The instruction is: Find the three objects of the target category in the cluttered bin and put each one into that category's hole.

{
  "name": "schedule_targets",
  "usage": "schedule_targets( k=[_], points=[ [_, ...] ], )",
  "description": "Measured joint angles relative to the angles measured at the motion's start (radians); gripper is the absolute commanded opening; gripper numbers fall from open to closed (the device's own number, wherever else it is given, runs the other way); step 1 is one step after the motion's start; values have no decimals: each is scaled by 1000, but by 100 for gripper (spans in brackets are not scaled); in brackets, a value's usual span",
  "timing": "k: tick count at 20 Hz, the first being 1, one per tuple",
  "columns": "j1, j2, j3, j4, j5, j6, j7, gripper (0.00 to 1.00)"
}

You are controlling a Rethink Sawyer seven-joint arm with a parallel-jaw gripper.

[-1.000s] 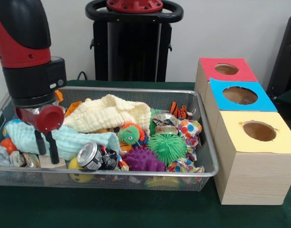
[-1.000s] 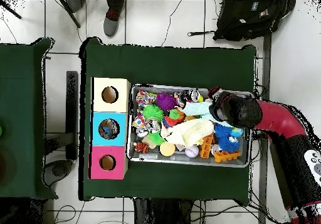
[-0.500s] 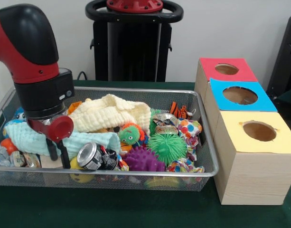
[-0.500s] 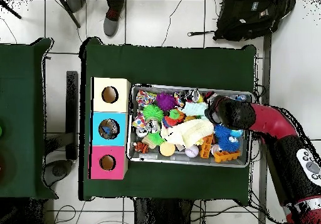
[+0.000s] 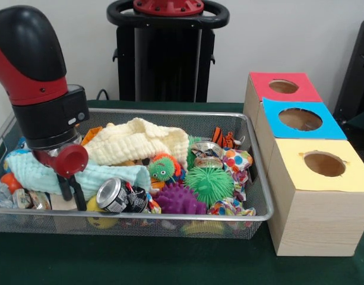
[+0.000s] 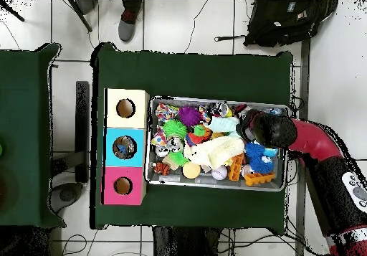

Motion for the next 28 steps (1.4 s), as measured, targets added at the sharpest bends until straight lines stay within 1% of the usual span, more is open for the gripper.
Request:
schedule_targets(
  k=[7, 13, 18, 21, 26, 28],
  points=[
    [-3, 2, 0, 3, 15, 0, 0, 100],
    [7, -5, -18, 14, 28, -16, 0, 100],
    [44, -27, -59, 34, 27, -48, 0, 100],
    [83, -47, -98, 52, 27, -58, 0, 100],
    [113, -65, -133, 77, 27, -80, 0, 100],
    [119, -75, -148, 97, 27, -107, 0, 100]
  ],
)
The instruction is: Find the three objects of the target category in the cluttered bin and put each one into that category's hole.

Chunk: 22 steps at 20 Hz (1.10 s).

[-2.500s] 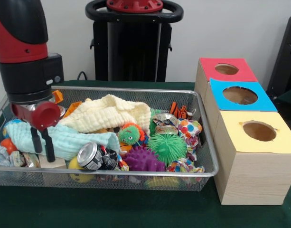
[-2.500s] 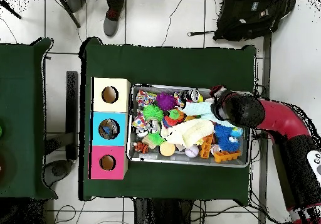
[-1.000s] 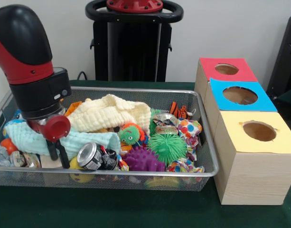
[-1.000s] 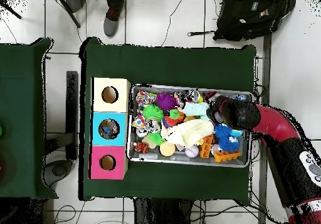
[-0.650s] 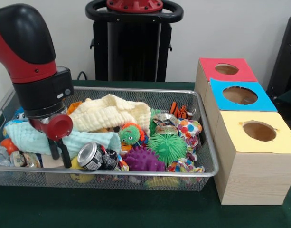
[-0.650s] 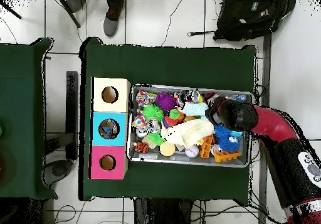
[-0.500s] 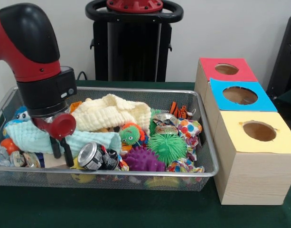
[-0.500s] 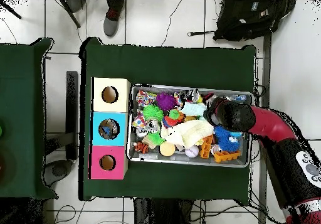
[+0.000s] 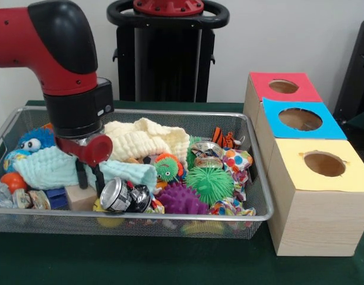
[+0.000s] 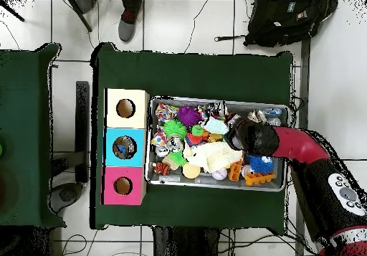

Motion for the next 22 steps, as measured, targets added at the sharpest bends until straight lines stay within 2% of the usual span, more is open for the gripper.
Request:
schedule_targets(
  k=[7, 22],
  points=[
    [-2, -23, -34, 67, 1, -106, 0, 100],
    [-50, -34, -42, 185, 20, -312, 0, 100]
  ],
)
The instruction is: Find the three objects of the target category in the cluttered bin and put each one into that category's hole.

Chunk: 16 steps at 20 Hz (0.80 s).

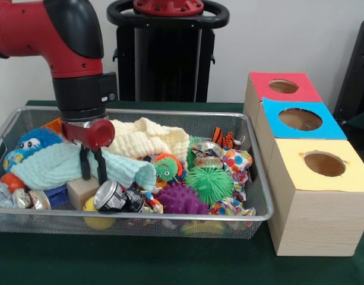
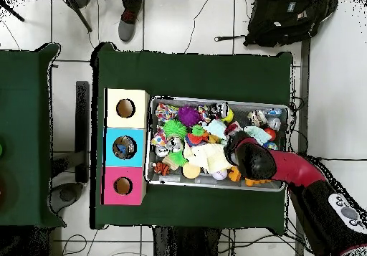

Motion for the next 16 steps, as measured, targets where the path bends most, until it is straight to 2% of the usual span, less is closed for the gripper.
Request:
schedule_targets(
  k=[16],
  points=[
    [-22, 13, -5, 93, 119, -21, 0, 100]
  ],
)
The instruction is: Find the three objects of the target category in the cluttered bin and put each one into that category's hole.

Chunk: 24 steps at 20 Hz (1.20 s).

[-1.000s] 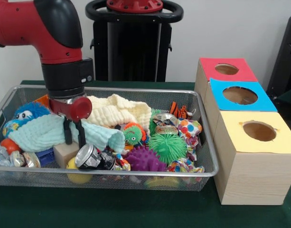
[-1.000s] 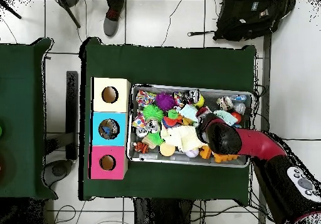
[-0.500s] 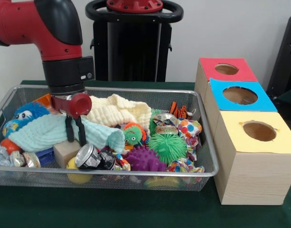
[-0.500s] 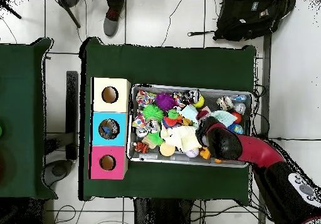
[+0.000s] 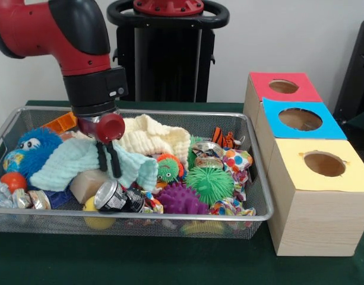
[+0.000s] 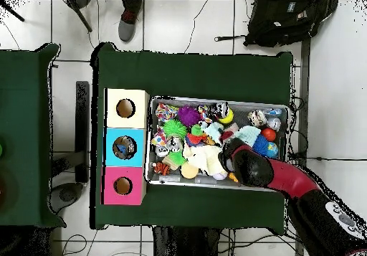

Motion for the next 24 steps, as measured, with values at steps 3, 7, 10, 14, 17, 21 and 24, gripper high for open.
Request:
schedule_targets(
  k=[3, 7, 10, 14, 17, 21, 24],
  points=[
    [0, 10, -7, 22, 14, 0, 0, 100],
    [0, 11, -11, 44, 56, 0, 0, 100],
    [0, 10, -13, 48, 74, 0, 0, 100],
    [4, 2, -18, 60, 107, 1, 0, 100],
    [9, -5, -25, 66, 122, 3, 0, 100],
    [33, -24, -49, 70, 130, 6, 0, 100],
    [68, -48, -78, 69, 129, 21, 0, 100]
  ],
)
